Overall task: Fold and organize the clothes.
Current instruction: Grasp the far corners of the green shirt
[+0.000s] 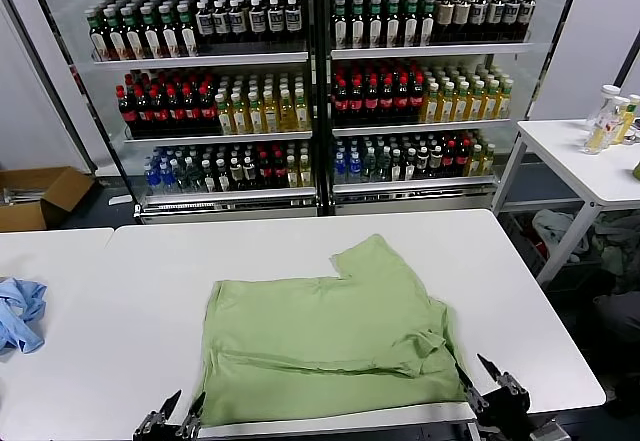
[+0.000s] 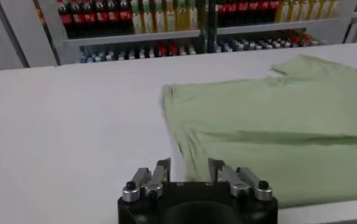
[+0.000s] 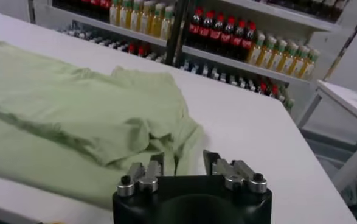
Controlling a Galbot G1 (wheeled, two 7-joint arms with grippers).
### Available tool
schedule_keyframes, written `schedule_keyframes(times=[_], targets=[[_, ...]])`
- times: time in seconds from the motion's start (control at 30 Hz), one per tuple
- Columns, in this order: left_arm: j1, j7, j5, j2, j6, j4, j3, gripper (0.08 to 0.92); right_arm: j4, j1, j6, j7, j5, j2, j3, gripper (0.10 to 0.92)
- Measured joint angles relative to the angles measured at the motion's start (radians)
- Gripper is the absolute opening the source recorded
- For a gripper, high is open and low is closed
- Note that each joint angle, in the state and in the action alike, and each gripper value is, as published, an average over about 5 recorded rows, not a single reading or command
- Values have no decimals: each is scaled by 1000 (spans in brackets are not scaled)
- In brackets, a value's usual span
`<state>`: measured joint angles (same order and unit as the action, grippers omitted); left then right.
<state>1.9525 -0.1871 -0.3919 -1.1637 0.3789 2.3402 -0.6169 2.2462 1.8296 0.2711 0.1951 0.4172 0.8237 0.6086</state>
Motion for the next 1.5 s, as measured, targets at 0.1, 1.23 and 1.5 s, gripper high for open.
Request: schedule_keyframes(times=[0.1, 1.23, 1.5], targets=[[-41, -12, -29, 19, -5, -18, -6, 623, -26, -77, 11, 13, 30, -1, -35, 718], [-791, -83, -219, 137, 51, -515, 305, 823, -677, -1126, 172, 89, 267, 175, -652, 823], [-889, -94, -253, 131, 68, -628, 355, 823, -854, -1272, 180, 78, 294, 256, -725, 823]])
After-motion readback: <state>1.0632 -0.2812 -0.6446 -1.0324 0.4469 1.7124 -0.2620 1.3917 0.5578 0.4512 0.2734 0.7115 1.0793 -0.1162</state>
